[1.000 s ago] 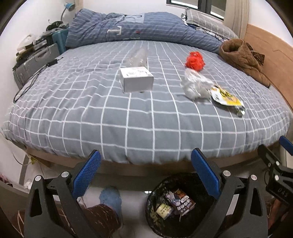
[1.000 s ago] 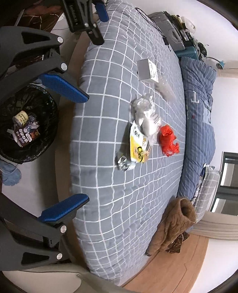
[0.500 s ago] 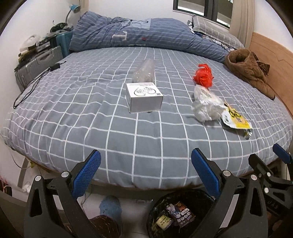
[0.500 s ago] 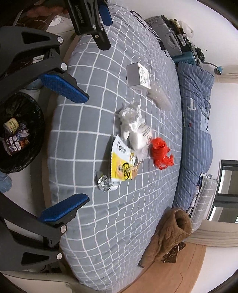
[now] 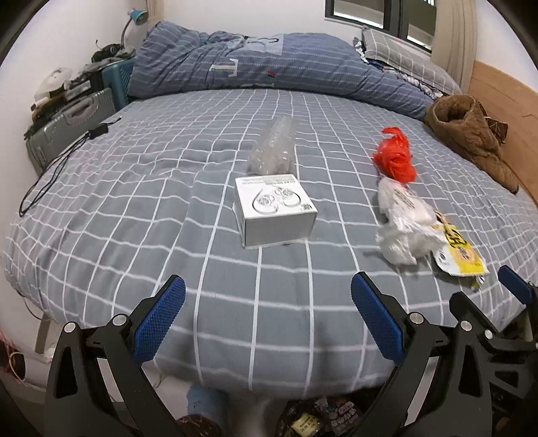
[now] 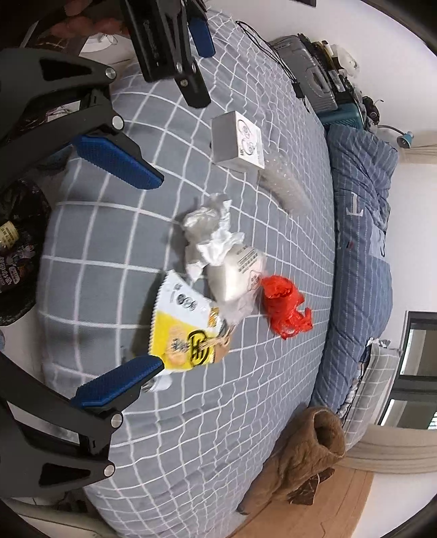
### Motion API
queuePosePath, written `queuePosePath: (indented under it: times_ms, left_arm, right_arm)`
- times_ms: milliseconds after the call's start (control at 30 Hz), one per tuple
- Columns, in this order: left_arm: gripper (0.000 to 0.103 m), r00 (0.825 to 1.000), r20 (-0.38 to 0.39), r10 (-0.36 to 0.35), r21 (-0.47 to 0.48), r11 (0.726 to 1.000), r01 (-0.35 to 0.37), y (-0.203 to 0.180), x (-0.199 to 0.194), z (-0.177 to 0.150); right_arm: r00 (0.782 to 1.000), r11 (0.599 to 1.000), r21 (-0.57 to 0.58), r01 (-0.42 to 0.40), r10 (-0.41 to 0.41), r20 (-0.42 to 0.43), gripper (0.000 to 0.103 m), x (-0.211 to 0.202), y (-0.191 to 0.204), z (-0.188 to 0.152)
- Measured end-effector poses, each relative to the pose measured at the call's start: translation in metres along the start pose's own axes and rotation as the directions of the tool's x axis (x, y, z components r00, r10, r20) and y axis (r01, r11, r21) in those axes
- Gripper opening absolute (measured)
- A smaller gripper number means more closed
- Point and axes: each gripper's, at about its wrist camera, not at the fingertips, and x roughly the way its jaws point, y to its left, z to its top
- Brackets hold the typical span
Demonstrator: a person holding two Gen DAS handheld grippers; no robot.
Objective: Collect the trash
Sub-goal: 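Grasp the white earphone box with the left gripper while the right grasps the white tissue, then carry the white earphone box and tissue over the trash bin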
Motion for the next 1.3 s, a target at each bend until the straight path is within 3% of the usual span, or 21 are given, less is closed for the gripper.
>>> queuePosePath:
  times_ms: [400,600,833,1067,1300]
  left_arm:
    - [0.097,0.999,-0.03,0.017,0.008,1.0,-0.016,-0.004,0.05,0.04]
    - [0.097,0.999,-0.048,0.016,0.012,1.0,-0.016,-0.006,0.071,0.051]
    - [0.096,0.997,-0.071,0.01,0.012,1.0,-0.009,-0.01,0.09,0.055]
    - [0.081,0.996,-0.087,-0.019,-0.002,1.0,0.019,-0.004,0.103,0.055]
    - [0.078,0.995,-0.092,-0.025,-0.002,1.0,0.025,-0.004,0.106,0.054]
  right_arm:
    - [0.999,0.999,-0.039,-0.034,0.033,-0.027,0.095,0.038,0.009,0.024]
    - [0.997,0.997,-0.044,-0.063,0.061,-0.056,0.085,0.059,0.013,0.033]
    - [0.993,0.995,-0.034,-0.089,0.086,-0.087,0.067,0.073,0.019,0.035]
    - [0.986,0.994,-0.02,-0.111,0.107,-0.129,0.04,0.083,0.019,0.031]
    - [0.985,0.993,-0.019,-0.114,0.111,-0.136,0.026,0.082,0.018,0.031]
